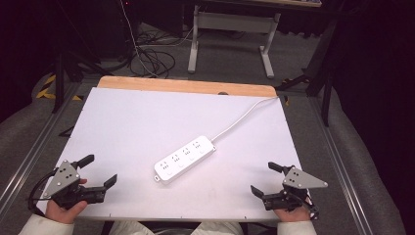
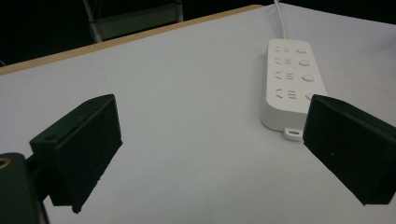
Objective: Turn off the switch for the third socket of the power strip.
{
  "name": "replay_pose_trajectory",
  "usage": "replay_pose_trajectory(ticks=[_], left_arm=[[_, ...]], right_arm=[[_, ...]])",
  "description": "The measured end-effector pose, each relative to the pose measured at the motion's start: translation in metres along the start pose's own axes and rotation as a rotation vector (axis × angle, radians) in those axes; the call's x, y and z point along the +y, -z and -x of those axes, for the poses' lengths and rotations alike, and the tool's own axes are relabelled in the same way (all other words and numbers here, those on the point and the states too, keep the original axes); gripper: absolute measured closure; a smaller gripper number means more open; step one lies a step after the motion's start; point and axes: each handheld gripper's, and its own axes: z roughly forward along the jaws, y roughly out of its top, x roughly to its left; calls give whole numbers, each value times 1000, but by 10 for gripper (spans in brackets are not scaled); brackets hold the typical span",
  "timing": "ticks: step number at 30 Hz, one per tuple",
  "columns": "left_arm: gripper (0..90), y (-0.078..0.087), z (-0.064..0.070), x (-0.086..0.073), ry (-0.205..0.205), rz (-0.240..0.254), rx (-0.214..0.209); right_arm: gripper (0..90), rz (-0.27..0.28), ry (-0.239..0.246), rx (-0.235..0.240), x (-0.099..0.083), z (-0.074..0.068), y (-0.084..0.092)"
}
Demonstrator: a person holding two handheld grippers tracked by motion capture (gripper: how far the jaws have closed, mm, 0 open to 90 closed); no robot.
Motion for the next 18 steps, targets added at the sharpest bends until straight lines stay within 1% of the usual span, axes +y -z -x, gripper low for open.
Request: replay_pose_trajectory(ticks=[1,2,4,5,10,11,13,15,18], left_arm=[[48,0,0,0,4,-1,2],[48,-1,0,-1,-3,-13,14],[48,-2,0,-1,-3,-12,17],[48,-1,0,0,0,-7,10],[48,0,1,0,4,-1,7],[48,0,1,1,-2,-4,9],[48,1,1,1,4,1,9],[48,1,2,1,0,4,11],[50,2,2,1,-15,-6,19]], right_arm=[[25,0,0,0,0,0,0],[26,1,-3,3,0,0,0],[29,0,-3,4,0,0,0],[30,-9,-8,4,0,0,-1],[33,-13,-10,4,0,1,-1],[33,-10,-12,5,1,1,-1],[33,-11,-8,3,1,0,-1],[34,-13,-5,0,1,0,-1],[34,-14,-2,-2,1,0,-1]])
